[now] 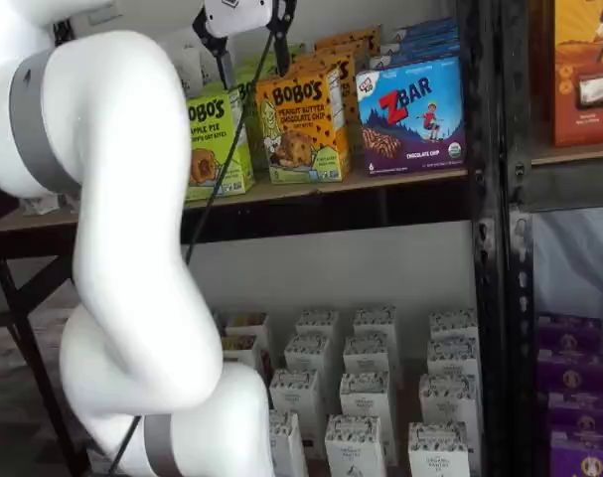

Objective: Pick up the orange box on the top shelf, the fifth box from the left

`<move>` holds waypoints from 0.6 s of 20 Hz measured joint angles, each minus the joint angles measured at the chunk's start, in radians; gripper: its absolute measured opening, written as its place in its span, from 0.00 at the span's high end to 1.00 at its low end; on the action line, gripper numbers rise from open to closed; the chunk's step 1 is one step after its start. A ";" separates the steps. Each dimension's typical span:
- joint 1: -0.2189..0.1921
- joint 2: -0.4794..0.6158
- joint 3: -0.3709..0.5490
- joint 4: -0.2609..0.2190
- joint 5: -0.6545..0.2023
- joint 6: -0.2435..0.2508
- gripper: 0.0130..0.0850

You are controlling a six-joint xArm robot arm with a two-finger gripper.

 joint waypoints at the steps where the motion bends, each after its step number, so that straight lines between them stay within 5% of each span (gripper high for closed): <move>1: 0.001 0.011 -0.013 -0.001 0.002 0.000 0.00; 12: -0.001 0.148 -0.176 0.001 0.027 -0.001 0.00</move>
